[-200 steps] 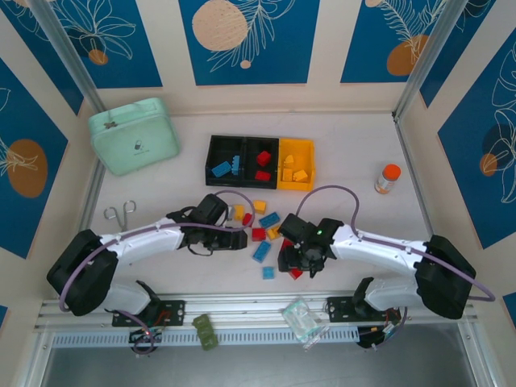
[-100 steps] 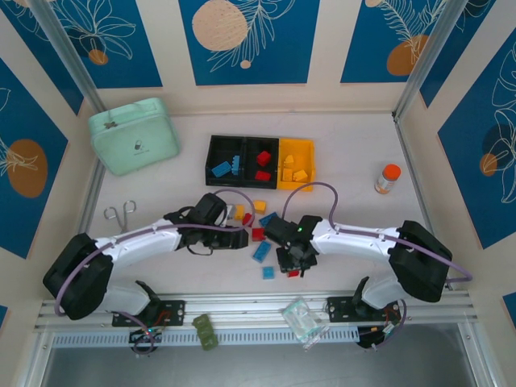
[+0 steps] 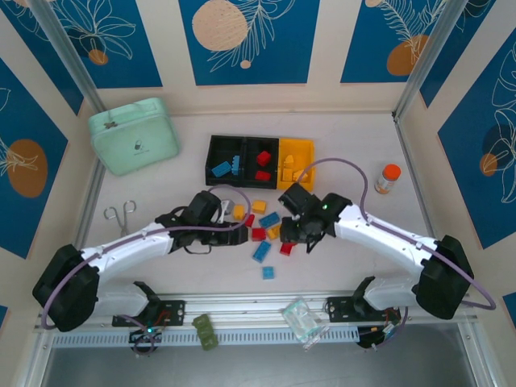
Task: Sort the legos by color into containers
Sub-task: Place the lego in the container.
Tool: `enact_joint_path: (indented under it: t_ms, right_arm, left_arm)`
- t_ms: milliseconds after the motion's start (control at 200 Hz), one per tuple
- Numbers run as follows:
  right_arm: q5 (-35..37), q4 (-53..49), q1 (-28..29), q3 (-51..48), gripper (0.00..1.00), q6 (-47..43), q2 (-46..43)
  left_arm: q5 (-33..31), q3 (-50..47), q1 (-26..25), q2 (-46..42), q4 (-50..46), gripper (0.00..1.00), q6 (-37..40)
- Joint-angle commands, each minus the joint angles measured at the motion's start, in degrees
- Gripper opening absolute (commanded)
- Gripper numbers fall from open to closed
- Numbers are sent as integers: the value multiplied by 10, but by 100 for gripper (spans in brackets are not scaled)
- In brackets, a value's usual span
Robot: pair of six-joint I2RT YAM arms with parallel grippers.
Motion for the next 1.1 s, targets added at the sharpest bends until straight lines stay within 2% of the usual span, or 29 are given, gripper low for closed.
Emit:
enact_joint_path:
  t_ms: [0,325,730,880,1091]
  right_arm:
    - [-35,26,-32,62,26,-58,47]
    - [-73,42,-107,273,27,-96,251]
    - [-115,12,-141,523,29,-86,492]
    - [-122,-13,-141,599,31,-81,553]
    - [-125,-23,-141,634,37,-75,585]
  left_arm:
    - [-5,9,20,-23,-9,65,-8]
    - [-31,10,52,-70,-42,65,-22]
    - [-50,2,59,-99,-85,65,-32]
    - [-53,3,61,-99,-92,65,-33]
    - [-54,4,63,-98,-100,65,-32]
